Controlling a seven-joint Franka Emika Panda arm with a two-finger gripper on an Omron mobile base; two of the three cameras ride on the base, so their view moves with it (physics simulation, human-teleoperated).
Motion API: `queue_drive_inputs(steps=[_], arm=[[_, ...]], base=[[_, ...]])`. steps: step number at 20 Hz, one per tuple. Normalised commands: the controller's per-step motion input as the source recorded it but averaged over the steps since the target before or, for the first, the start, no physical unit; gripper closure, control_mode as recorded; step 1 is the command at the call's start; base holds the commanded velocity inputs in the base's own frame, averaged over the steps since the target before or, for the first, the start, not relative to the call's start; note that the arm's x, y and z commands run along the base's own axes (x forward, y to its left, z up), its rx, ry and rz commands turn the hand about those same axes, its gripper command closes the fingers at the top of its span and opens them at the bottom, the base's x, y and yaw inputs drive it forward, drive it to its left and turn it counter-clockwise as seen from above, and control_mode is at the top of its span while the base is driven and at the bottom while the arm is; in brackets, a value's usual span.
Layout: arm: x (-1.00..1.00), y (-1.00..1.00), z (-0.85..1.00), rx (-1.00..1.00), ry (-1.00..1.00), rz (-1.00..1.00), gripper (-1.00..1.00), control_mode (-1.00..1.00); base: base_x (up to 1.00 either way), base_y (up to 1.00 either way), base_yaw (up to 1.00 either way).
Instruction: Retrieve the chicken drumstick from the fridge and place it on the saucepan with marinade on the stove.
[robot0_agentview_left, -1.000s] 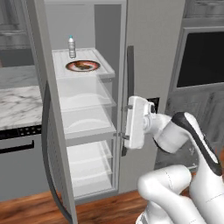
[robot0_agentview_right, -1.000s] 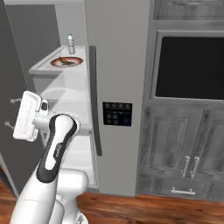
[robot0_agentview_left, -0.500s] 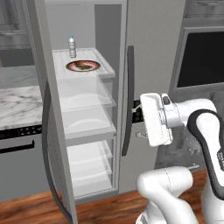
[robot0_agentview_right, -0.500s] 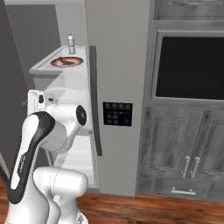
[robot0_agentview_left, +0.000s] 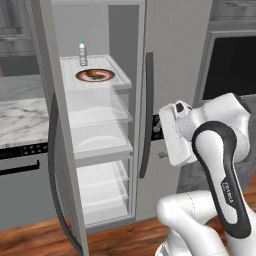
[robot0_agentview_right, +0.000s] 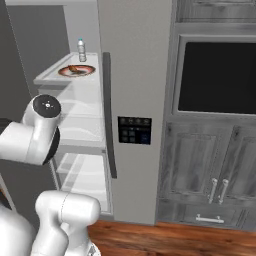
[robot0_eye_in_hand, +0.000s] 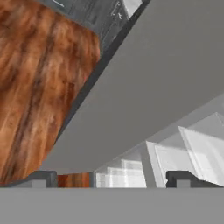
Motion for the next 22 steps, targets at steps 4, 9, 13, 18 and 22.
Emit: queue_drive_inputs(steps=[4, 9, 13, 18, 22], arm=[[-0.13, 0.00, 0.08, -0.04, 0.25, -0.43, -1.00, -1.00], [-0.35, -0.18, 0.09, 0.24, 0.00, -0.47, -1.00, -1.00], [-0.33, -0.19, 0.08, 0.37, -0.09, -0.53, -1.00, -1.00], [-0.23, -0.07, 0.02, 0.35, -0.10, -0.55, -1.00, -1.00], [0.00, 0.00, 0.19, 0.37, 0.03, -0.43, -1.00, -1.00]], base=[[0.00, 0.00, 0.00], [0.00, 0.00, 0.00], [0.00, 0.00, 0.00], [0.00, 0.00, 0.00], [0.00, 0.00, 0.00]])
